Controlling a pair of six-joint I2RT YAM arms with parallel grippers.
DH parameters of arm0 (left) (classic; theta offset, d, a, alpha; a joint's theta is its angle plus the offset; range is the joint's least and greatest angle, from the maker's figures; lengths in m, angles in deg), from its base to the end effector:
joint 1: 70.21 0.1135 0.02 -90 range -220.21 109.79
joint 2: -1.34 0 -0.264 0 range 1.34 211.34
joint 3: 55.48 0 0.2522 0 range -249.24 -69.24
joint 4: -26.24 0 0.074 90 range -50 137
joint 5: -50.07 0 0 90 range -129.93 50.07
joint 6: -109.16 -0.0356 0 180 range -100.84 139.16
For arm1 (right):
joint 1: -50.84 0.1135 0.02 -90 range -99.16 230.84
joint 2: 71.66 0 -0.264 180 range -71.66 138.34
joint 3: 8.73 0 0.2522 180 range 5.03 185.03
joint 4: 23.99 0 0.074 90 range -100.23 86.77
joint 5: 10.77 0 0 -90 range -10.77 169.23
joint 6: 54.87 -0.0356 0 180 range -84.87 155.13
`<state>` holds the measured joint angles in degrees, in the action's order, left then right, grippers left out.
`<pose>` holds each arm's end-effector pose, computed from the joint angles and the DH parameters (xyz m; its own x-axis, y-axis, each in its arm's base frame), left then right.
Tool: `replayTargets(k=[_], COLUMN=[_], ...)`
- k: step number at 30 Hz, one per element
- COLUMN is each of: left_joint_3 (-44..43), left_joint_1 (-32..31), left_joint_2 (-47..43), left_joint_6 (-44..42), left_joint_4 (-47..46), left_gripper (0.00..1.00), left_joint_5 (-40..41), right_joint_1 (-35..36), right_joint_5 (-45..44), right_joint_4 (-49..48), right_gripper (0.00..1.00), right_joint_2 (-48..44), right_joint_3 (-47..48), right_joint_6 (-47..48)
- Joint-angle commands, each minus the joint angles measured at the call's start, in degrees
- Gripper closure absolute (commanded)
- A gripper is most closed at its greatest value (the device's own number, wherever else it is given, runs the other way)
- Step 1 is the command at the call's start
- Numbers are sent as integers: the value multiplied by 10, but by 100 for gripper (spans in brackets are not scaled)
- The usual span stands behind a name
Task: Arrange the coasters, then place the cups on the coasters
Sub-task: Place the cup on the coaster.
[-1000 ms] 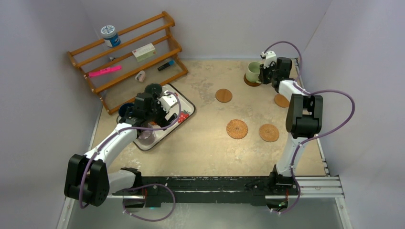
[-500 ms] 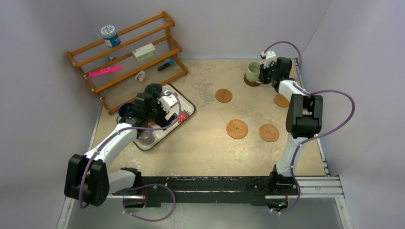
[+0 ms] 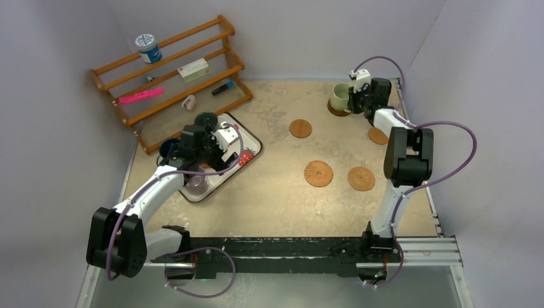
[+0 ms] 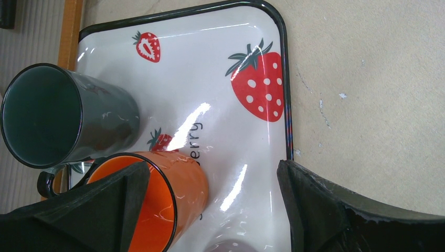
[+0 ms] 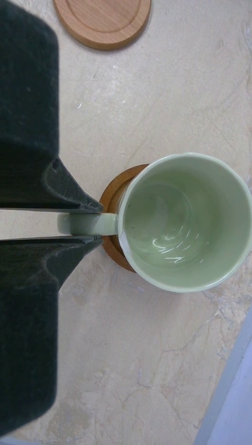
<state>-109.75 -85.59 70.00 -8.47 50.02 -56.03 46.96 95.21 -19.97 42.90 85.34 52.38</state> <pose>0.2416 -0.0767 0.2299 -0.3123 0.5480 -0.7760 0.6883 0.6935 0.2128 0.4640 -0.0216 0.2204 -0.3405 -0.2626 -0.9028 -0.2993 0.9405 -0.1607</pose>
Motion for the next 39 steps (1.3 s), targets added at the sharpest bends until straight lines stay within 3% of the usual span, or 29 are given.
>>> replayTargets(k=[1, 39], left_joint_3=[-11, -10], left_joint_1=[6, 6], left_joint_2=[-3, -3], left_joint_6=[5, 4], left_joint_4=[-5, -5], left_gripper=[0, 0], left_joint_5=[-13, -14], right_joint_1=[1, 1], right_joint_5=[-6, -32], right_joint_4=[0, -14], right_gripper=[89, 88], right_joint_2=[-37, -41], right_joint_3=[-9, -11], right_joint_6=[6, -5])
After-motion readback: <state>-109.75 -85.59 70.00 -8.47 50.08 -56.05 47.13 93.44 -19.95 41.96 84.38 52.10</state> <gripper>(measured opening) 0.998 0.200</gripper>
